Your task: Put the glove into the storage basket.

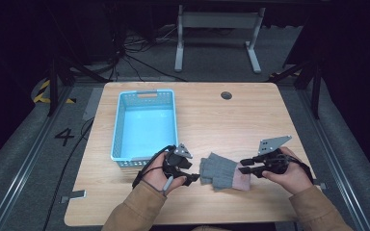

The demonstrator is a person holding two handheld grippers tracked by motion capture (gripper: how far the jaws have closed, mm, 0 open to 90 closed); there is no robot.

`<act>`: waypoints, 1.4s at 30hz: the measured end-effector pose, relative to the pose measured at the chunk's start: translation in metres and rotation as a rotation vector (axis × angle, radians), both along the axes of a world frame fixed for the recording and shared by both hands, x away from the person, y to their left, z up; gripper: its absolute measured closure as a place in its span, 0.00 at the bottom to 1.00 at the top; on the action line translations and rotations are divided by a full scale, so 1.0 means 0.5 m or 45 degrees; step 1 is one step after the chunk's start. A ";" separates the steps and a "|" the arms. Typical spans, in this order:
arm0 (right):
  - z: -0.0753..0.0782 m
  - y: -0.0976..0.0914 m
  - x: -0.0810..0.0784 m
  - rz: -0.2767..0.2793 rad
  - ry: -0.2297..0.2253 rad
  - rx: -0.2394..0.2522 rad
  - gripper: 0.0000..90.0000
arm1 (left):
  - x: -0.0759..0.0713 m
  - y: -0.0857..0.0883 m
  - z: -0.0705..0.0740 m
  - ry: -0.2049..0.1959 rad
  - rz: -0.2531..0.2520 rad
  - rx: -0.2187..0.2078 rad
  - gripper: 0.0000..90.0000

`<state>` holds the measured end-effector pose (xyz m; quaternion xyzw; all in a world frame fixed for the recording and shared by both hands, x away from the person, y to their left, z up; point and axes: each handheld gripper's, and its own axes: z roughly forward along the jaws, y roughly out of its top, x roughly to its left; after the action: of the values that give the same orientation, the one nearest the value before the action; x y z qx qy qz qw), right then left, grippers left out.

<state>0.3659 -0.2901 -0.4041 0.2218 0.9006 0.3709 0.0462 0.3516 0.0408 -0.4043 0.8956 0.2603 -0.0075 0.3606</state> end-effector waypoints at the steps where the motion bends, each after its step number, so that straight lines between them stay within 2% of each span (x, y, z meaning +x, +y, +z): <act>1: 0.002 -0.006 -0.002 -0.024 -0.005 -0.012 0.75 | -0.001 -0.002 -0.001 0.006 -0.006 0.003 0.55; 7: 0.007 -0.042 -0.014 -0.142 0.004 -0.082 0.74 | -0.003 -0.020 -0.014 0.017 -0.042 0.022 0.61; 12: 0.003 -0.060 -0.021 -0.178 0.021 -0.121 0.73 | -0.002 -0.030 -0.021 0.000 -0.058 0.067 0.70; 15: -0.002 -0.070 -0.022 -0.204 0.033 -0.154 0.72 | 0.000 -0.036 -0.025 0.020 -0.078 0.062 0.68; 16: -0.003 -0.072 -0.021 -0.208 0.034 -0.164 0.72 | 0.000 -0.038 -0.025 0.025 -0.082 0.076 0.68; 20: -0.013 -0.079 -0.022 -0.208 0.050 -0.209 0.71 | 0.002 -0.042 -0.035 0.036 -0.061 0.082 0.71; 24: -0.024 -0.080 -0.021 -0.197 0.072 -0.228 0.70 | 0.005 -0.044 -0.049 0.061 -0.038 0.076 0.72; 32: -0.035 -0.061 -0.013 -0.162 0.031 -0.216 0.72 | 0.009 -0.060 -0.066 0.054 -0.043 0.093 0.74; 36: -0.038 -0.053 -0.012 -0.150 0.028 -0.219 0.72 | 0.013 -0.065 -0.073 0.059 -0.026 0.096 0.74; 39: -0.039 -0.048 -0.010 -0.143 0.020 -0.221 0.73 | 0.016 -0.071 -0.077 0.076 -0.036 0.105 0.78; 42: -0.040 -0.045 -0.009 -0.138 0.014 -0.222 0.74 | 0.020 -0.076 -0.083 0.081 -0.031 0.126 0.80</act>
<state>0.3613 -0.3125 -0.4242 0.2673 0.9164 0.2867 0.0804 0.3617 0.0028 -0.4460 0.9147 0.2608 -0.0277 0.3074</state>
